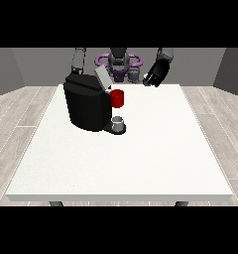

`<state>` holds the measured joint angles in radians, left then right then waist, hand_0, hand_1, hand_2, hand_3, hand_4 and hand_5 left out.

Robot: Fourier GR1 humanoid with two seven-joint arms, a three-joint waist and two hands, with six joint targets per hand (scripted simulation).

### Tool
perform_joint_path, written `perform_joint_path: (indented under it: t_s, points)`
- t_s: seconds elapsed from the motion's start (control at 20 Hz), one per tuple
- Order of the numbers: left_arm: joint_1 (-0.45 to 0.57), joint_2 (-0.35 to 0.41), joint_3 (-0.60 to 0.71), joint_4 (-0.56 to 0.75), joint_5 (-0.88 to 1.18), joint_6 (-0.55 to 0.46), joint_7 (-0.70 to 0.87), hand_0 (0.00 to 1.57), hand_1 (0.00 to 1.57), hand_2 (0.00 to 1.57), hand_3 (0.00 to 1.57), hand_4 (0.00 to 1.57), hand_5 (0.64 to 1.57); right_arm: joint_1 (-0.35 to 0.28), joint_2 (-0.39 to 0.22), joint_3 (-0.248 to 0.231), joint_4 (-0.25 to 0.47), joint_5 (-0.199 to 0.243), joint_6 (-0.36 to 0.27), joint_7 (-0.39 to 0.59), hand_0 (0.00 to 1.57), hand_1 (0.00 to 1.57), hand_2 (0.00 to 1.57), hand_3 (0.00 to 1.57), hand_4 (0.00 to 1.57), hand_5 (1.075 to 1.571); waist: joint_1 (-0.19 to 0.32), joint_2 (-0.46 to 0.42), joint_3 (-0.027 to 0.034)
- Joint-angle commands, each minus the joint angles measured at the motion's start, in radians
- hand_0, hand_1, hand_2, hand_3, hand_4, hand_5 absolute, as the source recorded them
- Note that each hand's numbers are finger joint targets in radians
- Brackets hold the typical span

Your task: Insert the coffee pod into the coffee machine and close the lid

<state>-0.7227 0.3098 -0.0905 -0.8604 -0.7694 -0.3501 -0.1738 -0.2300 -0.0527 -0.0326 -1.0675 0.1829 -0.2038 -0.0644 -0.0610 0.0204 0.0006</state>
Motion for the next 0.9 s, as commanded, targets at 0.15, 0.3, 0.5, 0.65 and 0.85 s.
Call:
perform_joint_path:
  t_s: [0.15, 0.3, 0.5, 0.65, 0.85]
  points:
    - [-0.082, 0.003, 0.047, 0.026, -0.002, -0.03, 0.044, 1.34, 1.34, 1.37, 1.35, 0.56, 1.571, 0.014, 0.05, 0.096, -0.089, 0.032, 0.012, 0.038, 0.0, 0.0, 0.0, 0.0, 0.0, 1.571, -0.109, -0.006, -0.0009]
    - [-0.153, 0.02, 0.083, 0.034, 0.013, -0.054, 0.047, 1.34, 1.34, 1.37, 1.35, 0.56, 1.571, -0.063, 0.034, 0.076, -0.122, 0.029, 0.02, 0.108, 0.0, 0.0, 0.0, 0.0, 0.0, 1.571, -0.124, 0.02, -0.0008]
    - [-0.305, 0.022, 0.158, 0.036, 0.073, -0.132, 0.155, 0.96, 0.96, 1.16, 1.36, 0.52, 1.571, -0.082, 0.04, 0.046, -0.088, -0.012, 0.03, 0.01, 0.0, 0.0, 0.0, 0.0, 0.0, 1.571, -0.131, 0.062, 0.0]
    - [-0.325, 0.067, 0.21, 0.081, 0.091, -0.13, 0.163, 1.2, 1.2, 1.24, 1.26, 0.49, 1.571, -0.065, 0.04, 0.09, -0.163, 0.009, 0.048, 0.058, 0.0, 0.0, 0.0, 0.0, 0.0, 1.571, -0.183, 0.053, -0.0006]
    - [-0.396, 0.062, 0.198, 0.069, 0.075, -0.115, 0.165, 1.22, 1.22, 1.27, 1.26, 0.47, 1.571, -0.115, 0.035, 0.046, -0.142, -0.005, 0.006, 0.007, 0.0, 0.0, 0.0, 0.0, 0.0, 1.571, -0.182, 0.138, -0.0002]
